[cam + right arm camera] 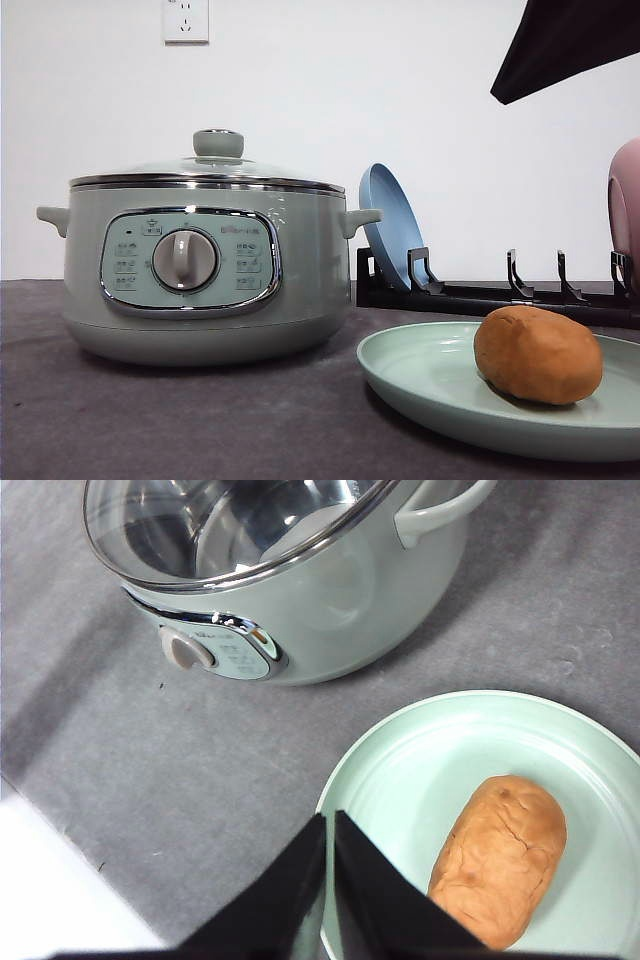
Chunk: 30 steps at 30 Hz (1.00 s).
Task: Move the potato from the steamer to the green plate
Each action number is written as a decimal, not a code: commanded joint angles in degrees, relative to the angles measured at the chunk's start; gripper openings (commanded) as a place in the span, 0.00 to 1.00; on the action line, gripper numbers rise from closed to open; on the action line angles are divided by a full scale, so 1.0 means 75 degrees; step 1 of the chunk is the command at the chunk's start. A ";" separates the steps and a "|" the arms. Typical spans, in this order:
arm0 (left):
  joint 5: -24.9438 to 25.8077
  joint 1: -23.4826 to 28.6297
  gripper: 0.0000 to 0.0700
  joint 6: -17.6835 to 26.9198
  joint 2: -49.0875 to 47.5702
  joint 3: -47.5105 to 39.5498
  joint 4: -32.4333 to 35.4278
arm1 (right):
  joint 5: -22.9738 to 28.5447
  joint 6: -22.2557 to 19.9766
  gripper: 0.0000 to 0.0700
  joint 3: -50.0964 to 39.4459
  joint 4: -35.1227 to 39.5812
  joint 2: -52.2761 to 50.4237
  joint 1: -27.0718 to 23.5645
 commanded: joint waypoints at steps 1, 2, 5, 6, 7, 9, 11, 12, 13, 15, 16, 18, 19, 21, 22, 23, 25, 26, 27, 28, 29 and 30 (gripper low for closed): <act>-0.0050 0.0020 0.00 -0.0017 -0.0085 -0.0135 0.0063 | 0.0000 -0.0061 0.00 0.0093 0.0079 0.0026 0.0047; -0.0050 0.0020 0.00 -0.0017 -0.0127 -0.0209 0.0071 | 0.0000 -0.0061 0.00 0.0093 0.0079 0.0026 0.0047; -0.0050 0.0020 0.00 -0.0020 -0.0228 -0.0413 0.0048 | 0.0000 -0.0061 0.00 0.0093 0.0079 0.0026 0.0047; -0.0050 0.0020 0.00 -0.0020 -0.0228 -0.0465 0.0028 | 0.0000 -0.0061 0.00 0.0093 0.0079 0.0026 0.0047; -0.0050 0.0020 0.00 -0.0020 -0.0228 -0.0505 0.0003 | 0.0000 -0.0061 0.00 0.0093 0.0079 0.0026 0.0047; -0.0050 0.0020 0.00 -0.0020 -0.0228 -0.0589 -0.0040 | 0.0000 -0.0061 0.00 0.0093 0.0079 0.0024 0.0047; -0.0050 0.0017 0.00 -0.0023 -0.0228 -0.0686 -0.0093 | 0.0000 -0.0061 0.00 0.0093 0.0079 0.0024 0.0047; -0.0050 0.0018 0.00 -0.0023 -0.0228 -0.0711 -0.0181 | 0.0000 -0.0061 0.00 0.0093 0.0078 0.0026 0.0047; -0.0050 0.0020 0.00 -0.0023 -0.0228 -0.0709 -0.0297 | 0.0000 -0.0061 0.00 0.0093 0.0076 0.0026 0.0047; -0.0050 0.0017 0.00 -0.0023 -0.0228 -0.0709 -0.0494 | 0.0000 -0.0061 0.00 0.0093 0.0079 0.0026 0.0047; -0.0049 0.0017 0.00 -0.0025 -0.0228 -0.0709 -0.0584 | 0.0000 -0.0061 0.00 0.0093 0.0079 0.0026 0.0047; -0.0047 0.0017 0.00 -0.0185 -0.0228 -0.0709 -0.0645 | 0.0000 -0.0061 0.00 0.0093 0.0079 0.0026 0.0047; -0.0047 0.0017 0.00 -0.0316 -0.0228 -0.0709 -0.0646 | 0.0000 -0.0061 0.00 0.0093 0.0079 0.0026 0.0047; -0.0047 0.0017 0.00 -0.0423 -0.0228 -0.0709 -0.0644 | 0.0000 -0.0061 0.00 0.0093 0.0077 0.0026 0.0047; -0.0047 0.0017 0.00 -0.0423 -0.0228 -0.0709 -0.0644 | 0.0000 -0.0061 0.00 0.0093 0.0079 0.0026 0.0047; -0.0047 0.0017 0.00 -0.0423 -0.0228 -0.0709 -0.0644 | 0.0000 -0.0061 0.00 0.0093 0.0079 0.0024 0.0047; -0.0047 0.0017 0.00 -0.0423 -0.0228 -0.0709 -0.0647 | 0.0000 -0.0061 0.00 0.0093 0.0078 0.0024 0.0047; -0.0047 0.0017 0.00 -0.0423 -0.0228 -0.0709 -0.0647 | 0.0000 -0.0061 0.00 0.0093 0.0076 0.0026 0.0047; -0.0047 0.0017 0.00 -0.0423 -0.0228 -0.0709 -0.0647 | 0.0000 -0.0061 0.00 0.0093 0.0079 0.0026 0.0047; -0.0047 0.0017 0.00 -0.0423 -0.0228 -0.0709 -0.0647 | 0.0000 -0.0061 0.00 0.0093 0.0079 0.0026 0.0047; -0.0047 0.0017 0.00 -0.0423 -0.0228 -0.0709 -0.0647 | 0.0000 -0.0061 0.00 0.0093 0.0078 0.0024 0.0047; -0.0047 0.0017 0.00 -0.0423 -0.0228 -0.0709 -0.0647 | 0.0000 -0.0061 0.00 0.0093 0.0077 0.0026 0.0047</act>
